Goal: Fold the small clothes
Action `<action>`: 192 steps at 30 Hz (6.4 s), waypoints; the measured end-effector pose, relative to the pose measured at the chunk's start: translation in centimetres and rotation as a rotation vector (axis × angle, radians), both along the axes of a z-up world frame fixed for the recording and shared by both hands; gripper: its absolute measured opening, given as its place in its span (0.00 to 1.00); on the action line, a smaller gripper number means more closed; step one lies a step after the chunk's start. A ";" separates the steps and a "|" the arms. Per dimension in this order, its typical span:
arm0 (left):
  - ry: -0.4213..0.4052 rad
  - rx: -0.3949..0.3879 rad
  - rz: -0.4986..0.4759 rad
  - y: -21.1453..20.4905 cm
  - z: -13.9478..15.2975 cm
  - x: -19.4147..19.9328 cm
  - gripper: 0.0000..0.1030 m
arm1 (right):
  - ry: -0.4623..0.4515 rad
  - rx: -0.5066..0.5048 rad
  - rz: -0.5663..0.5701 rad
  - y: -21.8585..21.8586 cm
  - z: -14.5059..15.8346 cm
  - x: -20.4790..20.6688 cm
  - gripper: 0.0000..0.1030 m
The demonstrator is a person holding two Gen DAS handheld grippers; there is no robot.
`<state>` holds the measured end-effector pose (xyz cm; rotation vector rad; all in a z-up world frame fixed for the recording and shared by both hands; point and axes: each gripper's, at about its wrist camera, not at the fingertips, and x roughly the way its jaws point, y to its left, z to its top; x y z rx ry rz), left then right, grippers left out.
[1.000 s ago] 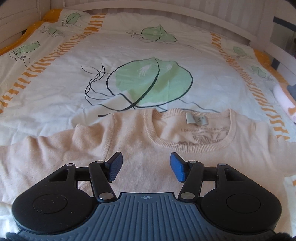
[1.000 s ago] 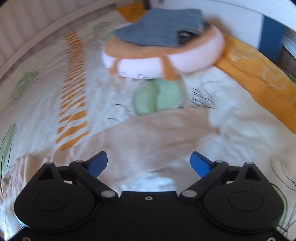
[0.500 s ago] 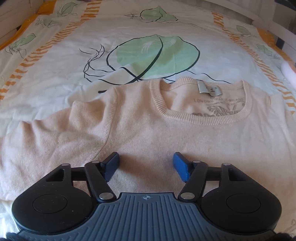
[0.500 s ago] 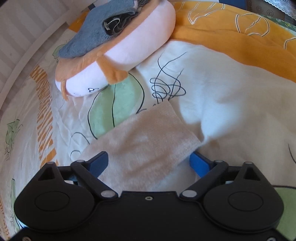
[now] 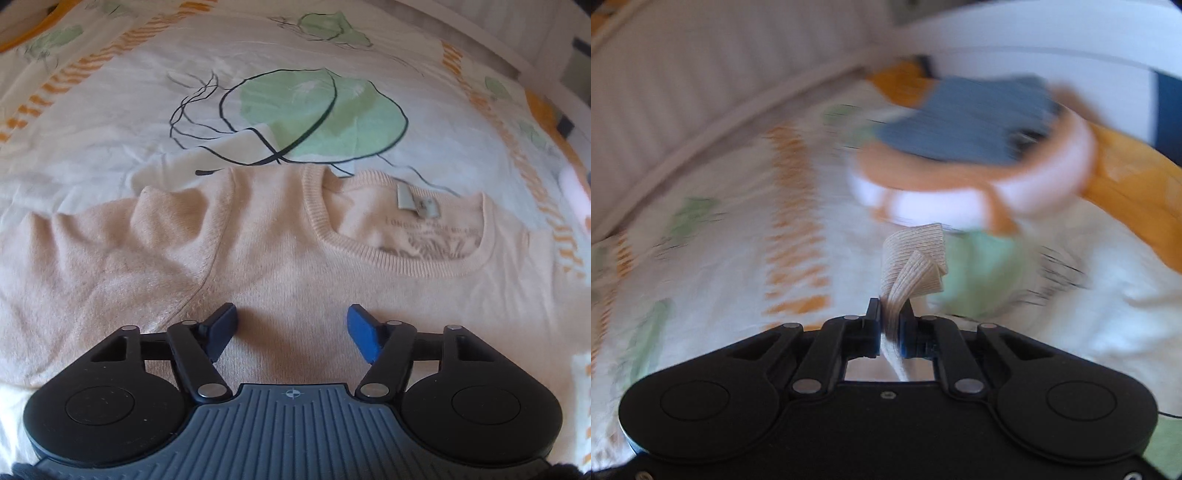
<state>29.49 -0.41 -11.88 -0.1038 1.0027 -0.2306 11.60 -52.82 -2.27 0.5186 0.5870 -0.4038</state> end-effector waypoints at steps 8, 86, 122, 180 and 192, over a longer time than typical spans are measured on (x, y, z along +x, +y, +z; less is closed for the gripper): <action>-0.012 -0.060 0.012 0.8 1.3 0.3 0.55 | -0.139 0.034 0.455 15.6 2.8 6.9 0.16; -0.201 0.114 0.012 1.6 3.5 -0.3 0.07 | -0.022 0.252 0.529 12.9 -10.7 10.7 0.11; -0.108 0.080 -0.041 1.0 1.2 0.1 0.08 | 0.365 -0.156 0.677 15.8 -8.6 8.7 0.58; -0.112 0.105 0.766 31.0 3.0 -2.4 0.22 | 0.026 0.002 0.645 17.0 -5.3 8.0 1.00; -0.485 0.141 0.358 16.8 13.3 -3.3 0.09 | 0.019 -0.003 0.639 16.7 -5.1 8.0 1.00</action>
